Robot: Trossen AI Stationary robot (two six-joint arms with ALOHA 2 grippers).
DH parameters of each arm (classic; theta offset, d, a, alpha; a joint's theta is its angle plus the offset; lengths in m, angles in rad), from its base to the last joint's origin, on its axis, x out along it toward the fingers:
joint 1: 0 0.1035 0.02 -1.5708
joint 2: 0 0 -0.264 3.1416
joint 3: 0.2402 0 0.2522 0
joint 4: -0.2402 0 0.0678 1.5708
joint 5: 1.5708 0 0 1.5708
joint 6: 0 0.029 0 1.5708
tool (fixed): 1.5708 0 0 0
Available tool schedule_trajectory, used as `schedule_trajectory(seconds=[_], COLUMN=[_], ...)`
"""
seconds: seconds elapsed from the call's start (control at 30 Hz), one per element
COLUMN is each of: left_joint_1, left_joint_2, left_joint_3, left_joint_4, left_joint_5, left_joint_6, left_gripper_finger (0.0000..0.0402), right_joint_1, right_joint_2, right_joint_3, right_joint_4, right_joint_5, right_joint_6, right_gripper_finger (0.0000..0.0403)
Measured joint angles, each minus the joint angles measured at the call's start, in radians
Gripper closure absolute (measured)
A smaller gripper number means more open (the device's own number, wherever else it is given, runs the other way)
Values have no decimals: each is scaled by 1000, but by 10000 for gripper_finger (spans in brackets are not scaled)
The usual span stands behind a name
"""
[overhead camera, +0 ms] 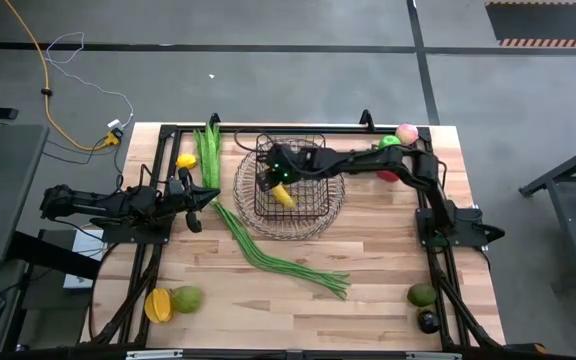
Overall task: Build produce basket
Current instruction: Put the yellow banana in the black mesh basket, then put the green pear into the black mesh basket
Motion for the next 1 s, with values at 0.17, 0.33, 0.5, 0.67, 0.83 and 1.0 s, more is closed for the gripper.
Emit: schedule_trajectory(seconds=[0.17,0.33,0.5,0.67,0.83,1.0], left_joint_1=[0,0,0,0,0,0], left_joint_2=[0,0,0,0,0,0], left_joint_3=[0,0,0,0,0,0], left_joint_4=[0,0,0,0,0,0], left_joint_5=[0,0,0,-1,-1,-2], left_joint_6=[0,0,0,0,0,0], left_gripper_finger=[396,396,396,396,396,396], right_joint_1=[0,-5,-8,18,113,230], right_joint_2=[4,-8,-69,-217,-360,-478], right_joint_3=[0,0,-1,-1,-1,-42], right_joint_4=[11,8,-75,-276,-559,-636], right_joint_5=[39,42,56,201,410,510], right_joint_6=[5,-118,-280,-472,-482,-412], right_gripper_finger=[214,213,212,212,212,212])
